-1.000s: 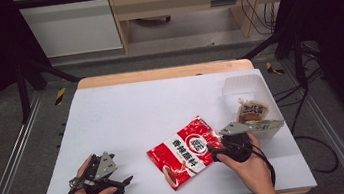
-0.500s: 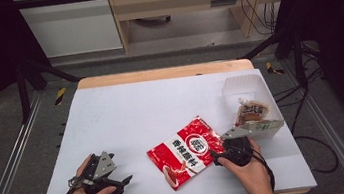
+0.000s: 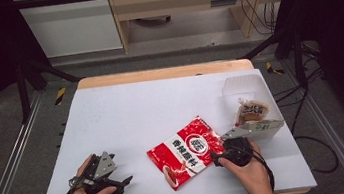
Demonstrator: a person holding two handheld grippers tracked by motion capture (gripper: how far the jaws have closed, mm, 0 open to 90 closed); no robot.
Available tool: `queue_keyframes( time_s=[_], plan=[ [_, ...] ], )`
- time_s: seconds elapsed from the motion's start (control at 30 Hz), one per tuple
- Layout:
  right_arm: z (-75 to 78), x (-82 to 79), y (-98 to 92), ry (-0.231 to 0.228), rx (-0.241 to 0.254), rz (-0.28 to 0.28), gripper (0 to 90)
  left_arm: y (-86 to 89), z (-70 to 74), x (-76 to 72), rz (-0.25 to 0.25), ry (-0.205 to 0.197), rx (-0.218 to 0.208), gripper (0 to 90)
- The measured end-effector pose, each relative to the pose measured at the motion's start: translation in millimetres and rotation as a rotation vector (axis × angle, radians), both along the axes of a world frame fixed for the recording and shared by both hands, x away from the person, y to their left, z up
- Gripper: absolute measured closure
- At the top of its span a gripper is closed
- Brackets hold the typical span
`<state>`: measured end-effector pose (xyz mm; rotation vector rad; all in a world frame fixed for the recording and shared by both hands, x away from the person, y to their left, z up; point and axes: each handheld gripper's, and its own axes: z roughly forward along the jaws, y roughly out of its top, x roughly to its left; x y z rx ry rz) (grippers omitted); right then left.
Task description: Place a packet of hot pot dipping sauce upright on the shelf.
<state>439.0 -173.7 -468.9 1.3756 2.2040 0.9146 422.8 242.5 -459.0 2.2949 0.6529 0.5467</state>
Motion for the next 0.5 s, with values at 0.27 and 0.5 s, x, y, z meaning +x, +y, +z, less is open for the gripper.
queue_keyframes(
  time_s=[0.27, 0.5],
  plan=[
    [-1.9, 1.3, 0.7, 0.020, 0.019, 0.006, 20.1, -0.7, -0.5, 0.1, -0.007, 0.001, 0.004, 6.3],
    [-1.6, 3.2, 3.4, 0.029, 0.054, 0.011, 21.5, -1.1, -1.1, 0.7, -0.006, 0.004, 0.007, 6.3]
  ],
)
